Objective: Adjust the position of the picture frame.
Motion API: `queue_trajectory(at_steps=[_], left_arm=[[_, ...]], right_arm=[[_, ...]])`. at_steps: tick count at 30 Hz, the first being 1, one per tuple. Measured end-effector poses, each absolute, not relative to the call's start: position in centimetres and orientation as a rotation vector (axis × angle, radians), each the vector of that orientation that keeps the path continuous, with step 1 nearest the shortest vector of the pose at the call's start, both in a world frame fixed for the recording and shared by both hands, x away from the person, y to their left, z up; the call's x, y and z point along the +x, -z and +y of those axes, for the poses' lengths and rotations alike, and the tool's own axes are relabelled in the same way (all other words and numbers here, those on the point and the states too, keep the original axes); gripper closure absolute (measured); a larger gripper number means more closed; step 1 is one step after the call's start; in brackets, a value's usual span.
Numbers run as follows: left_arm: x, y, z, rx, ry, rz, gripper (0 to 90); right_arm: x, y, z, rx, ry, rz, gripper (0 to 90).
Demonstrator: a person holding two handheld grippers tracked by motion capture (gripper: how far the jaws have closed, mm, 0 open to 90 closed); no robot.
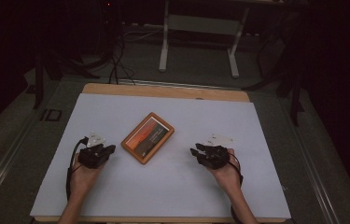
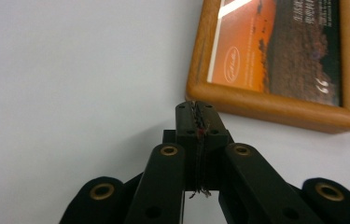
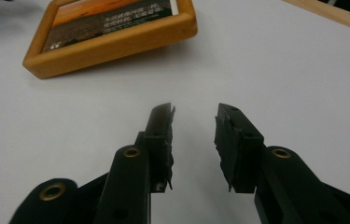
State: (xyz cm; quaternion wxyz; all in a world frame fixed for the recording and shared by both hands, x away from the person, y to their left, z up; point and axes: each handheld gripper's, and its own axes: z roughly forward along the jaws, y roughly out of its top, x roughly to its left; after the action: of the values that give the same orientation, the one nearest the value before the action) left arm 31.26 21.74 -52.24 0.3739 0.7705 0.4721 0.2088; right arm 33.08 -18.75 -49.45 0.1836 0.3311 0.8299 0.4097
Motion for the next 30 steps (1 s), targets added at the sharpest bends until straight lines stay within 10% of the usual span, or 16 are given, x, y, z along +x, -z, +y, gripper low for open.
queue_trajectory(at_steps=[30], left_arm=[[35.5,53.4,19.4,2.114,-0.540,1.163,90.0]], right_arm=[[33.0,50.4,-19.5,0.958,-1.156,2.327,63.5]])
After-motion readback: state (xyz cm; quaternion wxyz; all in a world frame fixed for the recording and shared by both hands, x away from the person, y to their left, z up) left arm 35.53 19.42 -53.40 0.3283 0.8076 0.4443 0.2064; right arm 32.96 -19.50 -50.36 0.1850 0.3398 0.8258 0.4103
